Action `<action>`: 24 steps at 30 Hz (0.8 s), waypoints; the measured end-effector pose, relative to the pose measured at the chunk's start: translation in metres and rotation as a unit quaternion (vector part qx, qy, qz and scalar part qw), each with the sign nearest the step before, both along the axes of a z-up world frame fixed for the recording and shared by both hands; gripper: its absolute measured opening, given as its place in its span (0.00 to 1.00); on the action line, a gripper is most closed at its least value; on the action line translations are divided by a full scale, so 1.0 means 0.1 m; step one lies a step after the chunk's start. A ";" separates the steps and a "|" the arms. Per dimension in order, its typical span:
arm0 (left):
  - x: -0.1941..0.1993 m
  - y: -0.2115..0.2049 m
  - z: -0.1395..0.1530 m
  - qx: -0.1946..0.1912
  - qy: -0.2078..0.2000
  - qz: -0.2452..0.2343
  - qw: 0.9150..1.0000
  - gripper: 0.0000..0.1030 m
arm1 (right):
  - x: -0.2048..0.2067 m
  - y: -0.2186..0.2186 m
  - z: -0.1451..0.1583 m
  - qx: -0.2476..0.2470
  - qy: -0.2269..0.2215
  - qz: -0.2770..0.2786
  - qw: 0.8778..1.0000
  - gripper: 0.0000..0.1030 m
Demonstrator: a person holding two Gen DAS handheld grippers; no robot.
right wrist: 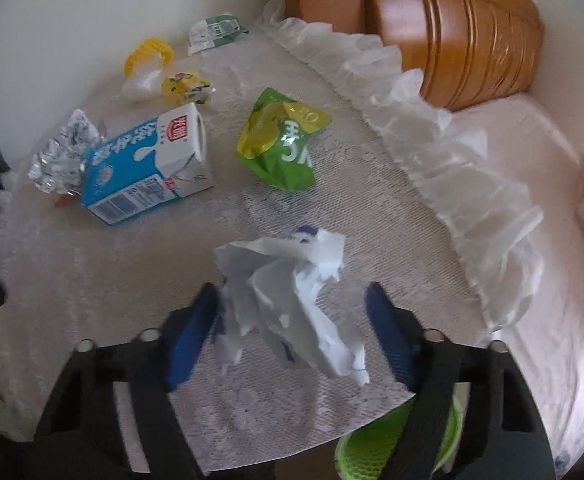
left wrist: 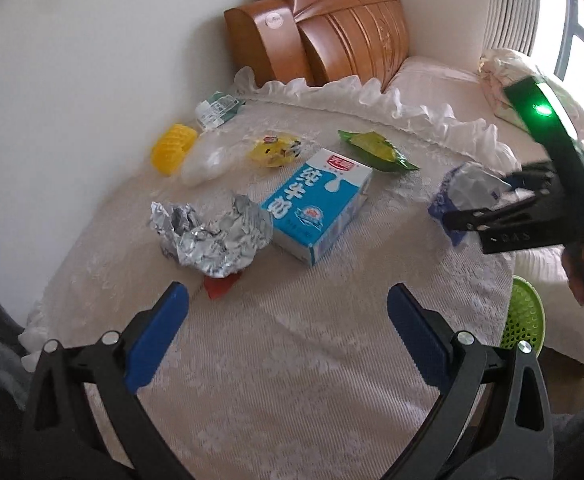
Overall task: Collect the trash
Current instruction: 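Grasp the white tissue with the right tool while the left tool grasps the yellow-green snack bag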
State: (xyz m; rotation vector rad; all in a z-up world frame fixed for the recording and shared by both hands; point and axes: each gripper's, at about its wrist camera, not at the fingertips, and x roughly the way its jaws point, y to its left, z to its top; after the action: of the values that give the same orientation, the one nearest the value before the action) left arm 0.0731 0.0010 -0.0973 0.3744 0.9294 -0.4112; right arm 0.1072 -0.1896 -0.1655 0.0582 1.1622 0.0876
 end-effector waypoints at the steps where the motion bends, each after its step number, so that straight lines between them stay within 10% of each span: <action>1: 0.03 0.01 -0.01 -0.001 0.002 0.003 1.000 0.92 | -0.01 -0.01 -0.01 0.010 0.002 0.000 1.000 0.53; 8: 0.19 -0.09 -0.02 -0.022 0.018 0.008 1.000 0.92 | -0.06 -0.09 -0.03 0.083 0.010 -0.024 0.996 0.36; 18: 0.64 -1.02 0.13 -0.092 0.064 0.016 0.994 0.92 | -0.35 -0.50 0.22 0.105 -0.036 -0.089 0.990 0.36; 24: 1.09 -1.72 -0.19 -0.040 0.089 0.073 0.993 0.92 | -0.77 -0.94 0.31 0.087 -0.048 -0.144 0.985 0.37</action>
State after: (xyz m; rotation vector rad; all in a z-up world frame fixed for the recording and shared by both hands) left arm 0.1818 -0.1711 -0.1165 0.1974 1.1039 -0.3503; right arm 0.0300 -0.2834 -0.1342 0.3710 1.0365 -0.0642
